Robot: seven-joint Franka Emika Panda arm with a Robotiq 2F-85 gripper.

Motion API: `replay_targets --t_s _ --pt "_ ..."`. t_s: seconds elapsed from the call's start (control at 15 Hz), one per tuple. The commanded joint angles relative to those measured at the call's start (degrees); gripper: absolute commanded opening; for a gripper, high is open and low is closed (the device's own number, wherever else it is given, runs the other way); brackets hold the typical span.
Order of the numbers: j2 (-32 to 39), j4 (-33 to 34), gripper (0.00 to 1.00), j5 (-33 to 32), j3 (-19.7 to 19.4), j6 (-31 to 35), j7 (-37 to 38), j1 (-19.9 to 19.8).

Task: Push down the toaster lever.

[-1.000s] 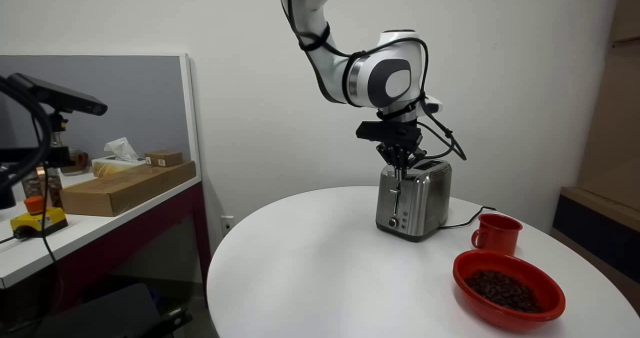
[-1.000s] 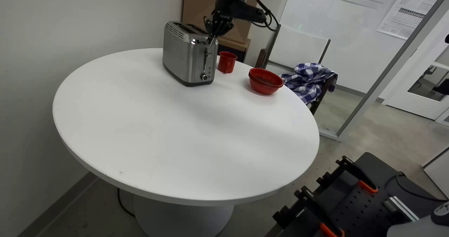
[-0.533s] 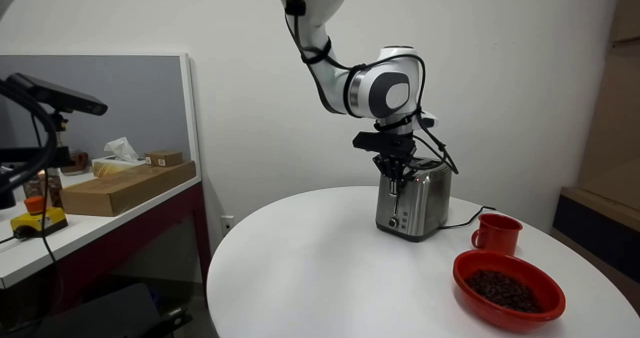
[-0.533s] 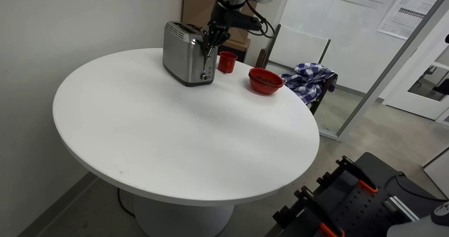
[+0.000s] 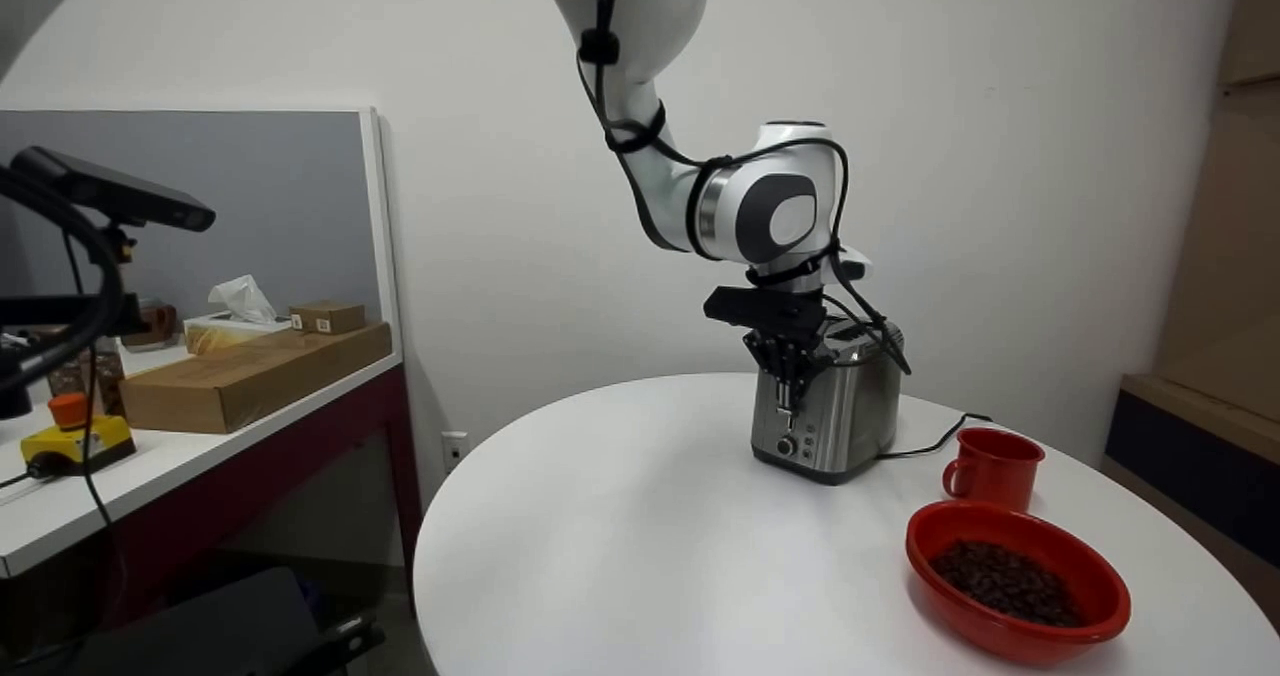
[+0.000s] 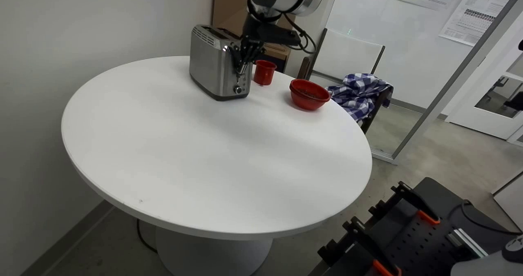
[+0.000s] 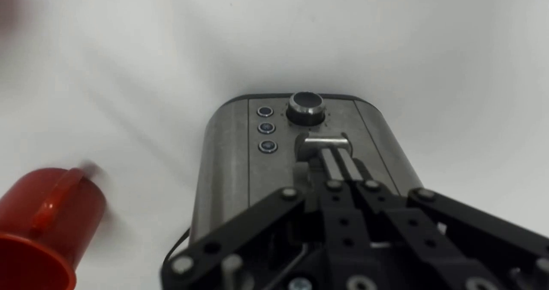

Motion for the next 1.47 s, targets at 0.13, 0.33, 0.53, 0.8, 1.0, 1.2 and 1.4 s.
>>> replay_targets --t_s 0.13,0.33,0.53,0.8,1.0,1.2,1.4 --pt "5.7 2.5 0.00 -1.4 -0.4 1.6 0.4 0.2" --pt "5.4 2.8 0.00 -1.7 -0.6 0.1 0.7 0.3" --pt "4.8 3.4 0.26 -2.2 -2.1 -1.4 3.6 1.5" --pt "2.8 5.8 0.49 -0.3 -2.2 -7.4 7.9 1.0" --pt "-1.1 6.2 0.70 0.2 -2.6 -12.6 10.3 0.5" --pt "-7.1 3.5 0.92 -0.3 -3.1 -17.3 11.1 0.2" --pt "-14.6 -0.3 1.00 -0.1 -3.2 -23.7 10.2 -0.6"
